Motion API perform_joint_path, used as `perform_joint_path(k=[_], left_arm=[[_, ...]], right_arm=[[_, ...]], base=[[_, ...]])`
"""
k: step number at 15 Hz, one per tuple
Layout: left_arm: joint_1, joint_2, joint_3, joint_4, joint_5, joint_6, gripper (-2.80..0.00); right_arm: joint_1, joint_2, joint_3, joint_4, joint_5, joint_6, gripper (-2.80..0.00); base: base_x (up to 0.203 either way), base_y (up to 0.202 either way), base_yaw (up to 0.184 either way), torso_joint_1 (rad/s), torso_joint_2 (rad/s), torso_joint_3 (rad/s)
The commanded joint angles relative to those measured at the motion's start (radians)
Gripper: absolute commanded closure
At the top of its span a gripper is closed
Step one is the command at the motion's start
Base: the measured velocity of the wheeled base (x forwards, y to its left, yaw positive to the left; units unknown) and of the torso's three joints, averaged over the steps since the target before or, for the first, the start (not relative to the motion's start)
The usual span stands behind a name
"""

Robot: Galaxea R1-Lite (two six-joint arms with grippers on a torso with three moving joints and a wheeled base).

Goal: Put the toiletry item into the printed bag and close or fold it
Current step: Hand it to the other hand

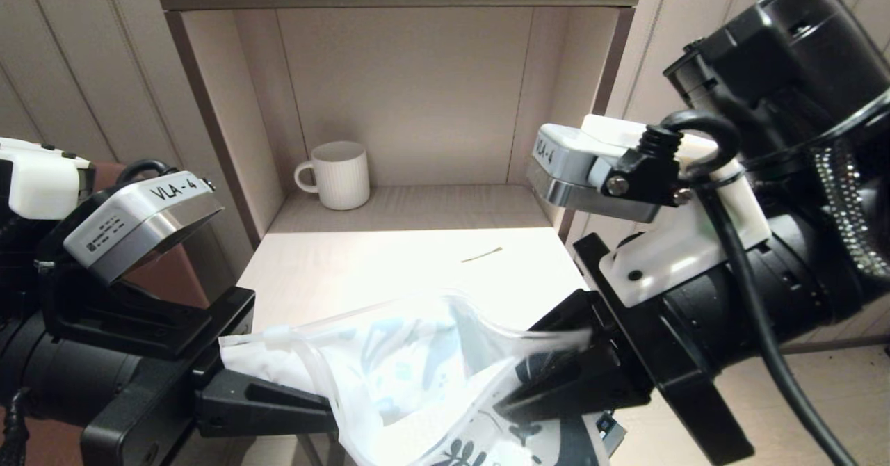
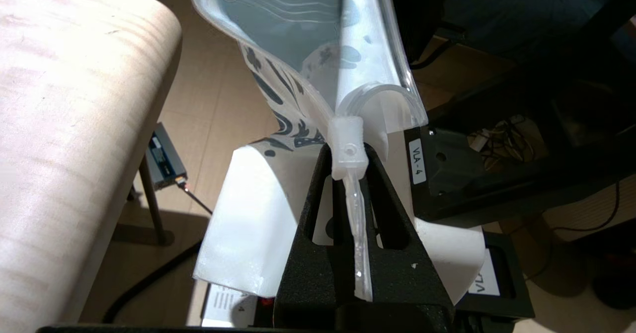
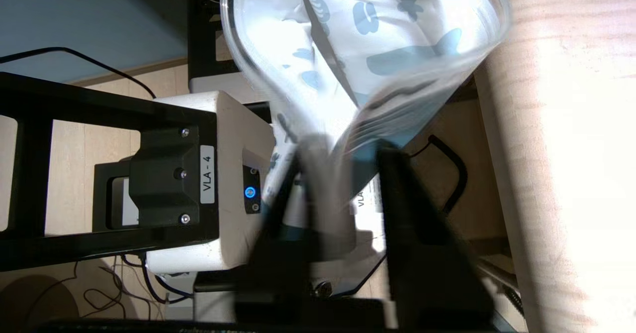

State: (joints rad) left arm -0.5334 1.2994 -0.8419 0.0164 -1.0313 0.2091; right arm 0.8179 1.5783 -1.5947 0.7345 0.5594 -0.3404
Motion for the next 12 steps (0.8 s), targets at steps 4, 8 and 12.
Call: perform_joint_path(k=[4,8,12], left_arm=[[0.0,-0.002,0.003,0.0,-0.006,0.001,0.0],[0.001,-0.01,0.01,0.0,-0.006,0.001,0.0],[0.001,-0.021,0.01,0.0,-0.006,-0.003,0.0]], right_arm=[[-0.006,-0.018,0.015,0.005,0.004,-0.005,0.0],[-0.046,-0.058,0.039,0.005,0.01,-0.006,0.0],[-0.022,-0.053,0.065,-0.044,0.004,0.001,0.0]], base=[[0.0,0.0,0.0,0.0,0.0,0.0],[0.0,0.0,0.0,0.0,0.0,0.0],[0.0,0.0,0.0,0.0,0.0,0.0]])
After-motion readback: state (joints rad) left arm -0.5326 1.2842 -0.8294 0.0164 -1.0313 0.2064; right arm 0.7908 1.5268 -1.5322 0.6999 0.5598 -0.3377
